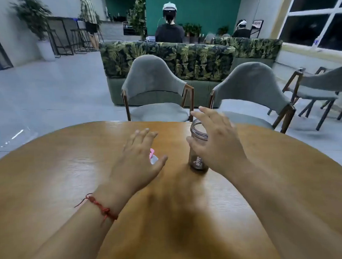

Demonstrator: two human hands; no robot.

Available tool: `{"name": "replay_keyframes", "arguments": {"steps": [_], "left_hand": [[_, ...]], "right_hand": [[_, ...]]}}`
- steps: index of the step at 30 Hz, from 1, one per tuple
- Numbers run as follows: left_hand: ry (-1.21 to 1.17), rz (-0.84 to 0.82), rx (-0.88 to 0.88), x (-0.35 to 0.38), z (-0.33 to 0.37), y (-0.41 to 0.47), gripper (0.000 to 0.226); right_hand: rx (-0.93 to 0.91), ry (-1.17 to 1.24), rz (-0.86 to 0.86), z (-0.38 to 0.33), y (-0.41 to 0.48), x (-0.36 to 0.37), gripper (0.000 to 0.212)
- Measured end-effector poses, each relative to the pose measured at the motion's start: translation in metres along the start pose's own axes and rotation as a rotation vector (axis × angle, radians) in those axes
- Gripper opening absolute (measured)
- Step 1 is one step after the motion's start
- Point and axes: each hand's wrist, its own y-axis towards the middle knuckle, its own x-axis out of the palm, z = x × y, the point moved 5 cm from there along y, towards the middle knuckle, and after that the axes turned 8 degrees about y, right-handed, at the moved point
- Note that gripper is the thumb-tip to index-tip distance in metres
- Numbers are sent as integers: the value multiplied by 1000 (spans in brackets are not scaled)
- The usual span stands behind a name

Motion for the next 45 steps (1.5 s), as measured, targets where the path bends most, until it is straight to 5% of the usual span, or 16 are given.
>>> {"name": "replay_keyframes", "arguments": {"steps": [7, 11, 14, 17, 20, 24, 33, 45], "left_hand": [[154, -218, -307, 29, -21, -15, 126], [320, -192, -270, 46, -13, -13, 94], [207, -104, -234, 58, -13, -7, 85], [-513, 37, -230, 46, -13, -1, 81], [-1101, -29, -205, 36, -12, 1, 81], [-1134, -89, -134, 32, -16, -1, 76], [-1012, -221, -161, 44, -26, -4, 69], [-1252, -474, -386, 57, -18, -6, 69]], "right_hand": [[400, 494, 147, 43, -36, 12, 118], [584, 871, 67, 62, -48, 52, 86], [540, 787, 20, 73, -51, 70, 68], [360, 646, 109, 72, -52, 63, 80], [104, 170, 136, 60, -48, 58, 94], [-22, -186, 113, 44, -51, 62, 95], [-87, -280, 95, 25, -61, 62, 89], [-186, -321, 112, 20, -63, 62, 92]]}}
